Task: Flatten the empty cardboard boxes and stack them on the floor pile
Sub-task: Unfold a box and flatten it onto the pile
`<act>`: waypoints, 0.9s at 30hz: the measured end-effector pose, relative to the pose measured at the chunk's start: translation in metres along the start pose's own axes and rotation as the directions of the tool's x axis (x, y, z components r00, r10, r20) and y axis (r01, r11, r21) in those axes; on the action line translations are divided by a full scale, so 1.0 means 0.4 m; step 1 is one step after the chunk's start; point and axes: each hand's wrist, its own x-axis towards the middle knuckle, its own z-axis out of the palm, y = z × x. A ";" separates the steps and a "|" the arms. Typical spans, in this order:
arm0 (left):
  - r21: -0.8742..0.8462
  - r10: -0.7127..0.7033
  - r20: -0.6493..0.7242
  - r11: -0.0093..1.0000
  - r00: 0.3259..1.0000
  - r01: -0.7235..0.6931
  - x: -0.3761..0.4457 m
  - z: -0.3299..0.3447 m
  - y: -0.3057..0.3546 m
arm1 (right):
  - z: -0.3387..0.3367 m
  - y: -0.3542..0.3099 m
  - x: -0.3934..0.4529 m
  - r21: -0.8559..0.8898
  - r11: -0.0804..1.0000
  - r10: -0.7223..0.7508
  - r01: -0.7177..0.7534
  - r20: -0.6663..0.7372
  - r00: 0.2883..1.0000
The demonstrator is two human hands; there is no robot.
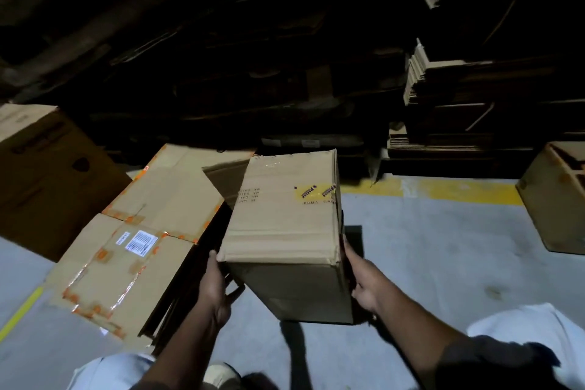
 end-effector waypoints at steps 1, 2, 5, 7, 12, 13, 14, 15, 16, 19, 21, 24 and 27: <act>-0.016 0.002 0.039 1.000 0.999 -0.001 -0.007 -0.002 0.007 | 0.007 -0.012 0.003 0.022 0.999 -0.045 0.045 0.026 0.999; -0.039 0.009 0.085 0.999 0.996 -0.006 -0.003 -0.006 0.013 | 0.011 -0.026 0.021 0.035 0.995 -0.090 0.090 0.010 0.996; -0.148 0.025 0.134 0.989 0.991 -0.005 -0.035 0.000 0.048 | 0.030 -0.090 0.032 0.019 0.974 -0.224 0.226 -0.073 0.972; -0.189 0.007 0.105 0.982 0.994 0.013 -0.065 0.009 0.039 | 0.046 -0.124 0.028 -0.060 0.932 -0.362 0.358 -0.081 0.929; -0.313 -0.330 0.235 0.865 0.914 0.393 -0.095 0.044 -0.131 | 0.099 -0.215 -0.050 -0.365 0.684 -0.648 0.631 0.093 0.756; -0.182 -0.422 0.236 0.866 0.875 0.466 -0.106 0.060 -0.162 | 0.102 -0.222 -0.045 -0.438 0.637 -0.643 0.635 0.152 0.751; -0.024 -0.495 0.231 0.858 0.838 0.513 -0.118 0.080 -0.181 | 0.103 -0.218 -0.039 -0.509 0.591 -0.619 0.625 0.210 0.757; 0.133 -0.541 0.224 0.841 0.810 0.525 -0.134 0.101 -0.191 | 0.098 -0.199 -0.028 -0.578 0.547 -0.583 0.606 0.257 0.771; 0.267 -0.559 0.221 0.823 0.799 0.502 -0.144 0.120 -0.194 | 0.090 -0.174 -0.020 -0.642 0.498 -0.550 0.583 0.286 0.785; 0.437 -0.495 0.199 0.817 0.846 0.376 -0.146 0.161 -0.183 | 0.042 -0.114 0.002 -0.732 0.431 -0.506 0.528 0.289 0.813; 0.469 -0.420 0.181 0.832 0.889 0.297 -0.137 0.168 -0.172 | 0.009 -0.126 0.002 -0.763 0.412 -0.481 0.499 0.283 0.830; 0.494 -0.174 0.144 0.865 0.974 0.082 -0.139 0.160 -0.171 | -0.043 -0.161 -0.005 -0.823 0.351 -0.410 0.447 0.293 0.863; 0.670 0.406 -0.017 0.683 0.914 -0.291 -0.154 0.149 -0.153 | -0.083 -0.170 -0.018 -0.835 0.366 -0.326 0.412 0.299 0.897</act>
